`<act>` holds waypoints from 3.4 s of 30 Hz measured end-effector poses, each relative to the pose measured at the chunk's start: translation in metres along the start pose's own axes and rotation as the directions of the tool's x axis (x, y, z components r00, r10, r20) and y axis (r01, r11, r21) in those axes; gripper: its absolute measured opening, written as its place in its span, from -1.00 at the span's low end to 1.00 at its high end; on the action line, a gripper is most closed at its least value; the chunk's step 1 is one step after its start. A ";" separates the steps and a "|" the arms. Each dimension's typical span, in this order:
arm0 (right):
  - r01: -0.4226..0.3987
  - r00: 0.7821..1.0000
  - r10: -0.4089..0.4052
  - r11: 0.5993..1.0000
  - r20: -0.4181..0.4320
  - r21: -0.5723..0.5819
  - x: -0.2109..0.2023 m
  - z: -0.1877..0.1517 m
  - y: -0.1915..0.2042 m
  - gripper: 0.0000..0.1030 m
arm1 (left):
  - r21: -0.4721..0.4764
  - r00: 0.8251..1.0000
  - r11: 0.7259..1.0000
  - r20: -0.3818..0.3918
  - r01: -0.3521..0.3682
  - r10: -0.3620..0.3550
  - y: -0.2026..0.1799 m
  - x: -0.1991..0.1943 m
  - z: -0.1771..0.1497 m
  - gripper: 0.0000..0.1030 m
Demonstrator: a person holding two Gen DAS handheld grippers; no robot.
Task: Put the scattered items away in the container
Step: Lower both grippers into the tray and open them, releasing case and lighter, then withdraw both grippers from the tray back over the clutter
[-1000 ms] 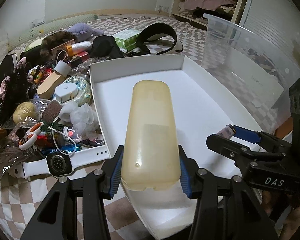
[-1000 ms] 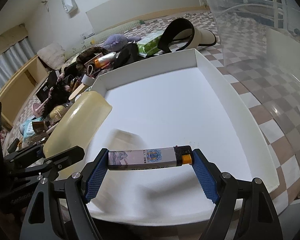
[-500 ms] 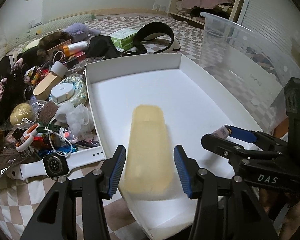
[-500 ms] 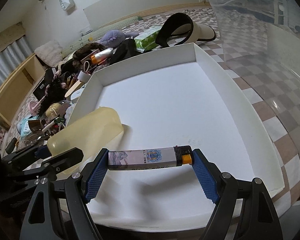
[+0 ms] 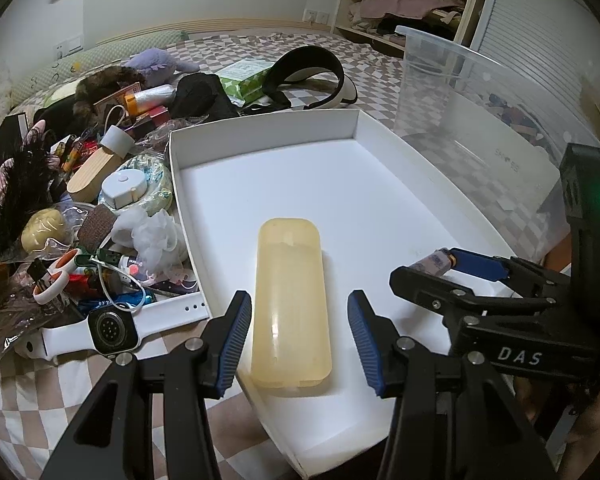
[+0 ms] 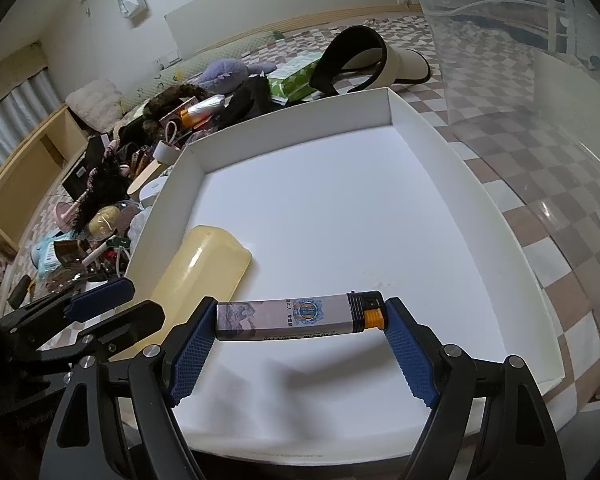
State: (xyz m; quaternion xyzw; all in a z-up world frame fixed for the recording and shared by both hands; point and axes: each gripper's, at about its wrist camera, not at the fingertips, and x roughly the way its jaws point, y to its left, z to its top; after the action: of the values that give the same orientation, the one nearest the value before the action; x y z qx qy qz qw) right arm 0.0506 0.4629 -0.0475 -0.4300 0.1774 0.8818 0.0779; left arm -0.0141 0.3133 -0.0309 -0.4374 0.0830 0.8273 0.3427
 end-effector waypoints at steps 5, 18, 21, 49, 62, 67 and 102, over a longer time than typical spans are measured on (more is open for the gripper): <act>0.040 0.999 -0.040 0.999 0.007 -0.016 -0.001 0.000 0.004 0.61 | -0.003 1.000 1.000 0.018 -0.014 0.014 0.003 -0.005 -0.001 0.31; -0.017 0.999 0.017 1.000 0.043 -0.003 -0.019 0.007 0.021 0.61 | -0.004 0.997 0.999 0.072 -0.040 0.040 0.025 -0.038 -0.004 0.31; -0.033 0.998 0.034 0.999 0.061 -0.019 -0.025 0.010 0.033 0.61 | -0.005 0.994 0.999 0.094 -0.047 0.047 0.034 -0.050 -0.006 0.31; -0.222 0.962 0.239 0.966 0.131 -0.132 -0.036 0.021 0.150 0.61 | -0.128 0.939 0.966 0.237 -0.225 0.250 0.164 -0.155 -0.029 0.45; -0.283 0.959 0.284 0.937 -0.029 -0.202 0.020 -0.014 0.213 0.61 | -0.271 0.915 0.923 0.220 -0.274 0.337 0.236 -0.140 -0.070 0.45; -0.261 0.965 0.249 0.938 -0.082 -0.227 0.045 -0.031 0.228 0.61 | -0.283 0.913 0.913 0.201 -0.293 0.355 0.245 -0.127 -0.080 0.45; -0.219 0.971 0.172 0.916 -0.163 -0.336 0.092 -0.010 0.221 0.61 | -0.306 0.921 0.903 0.155 -0.300 0.358 0.258 -0.113 -0.101 0.45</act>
State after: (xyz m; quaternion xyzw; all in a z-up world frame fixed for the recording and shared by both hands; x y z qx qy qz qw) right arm -0.0633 0.2536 -0.0710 -0.4737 0.0638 0.8726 -0.1007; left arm -0.0687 0.0197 -0.0452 -0.3718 0.0034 0.9177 0.1397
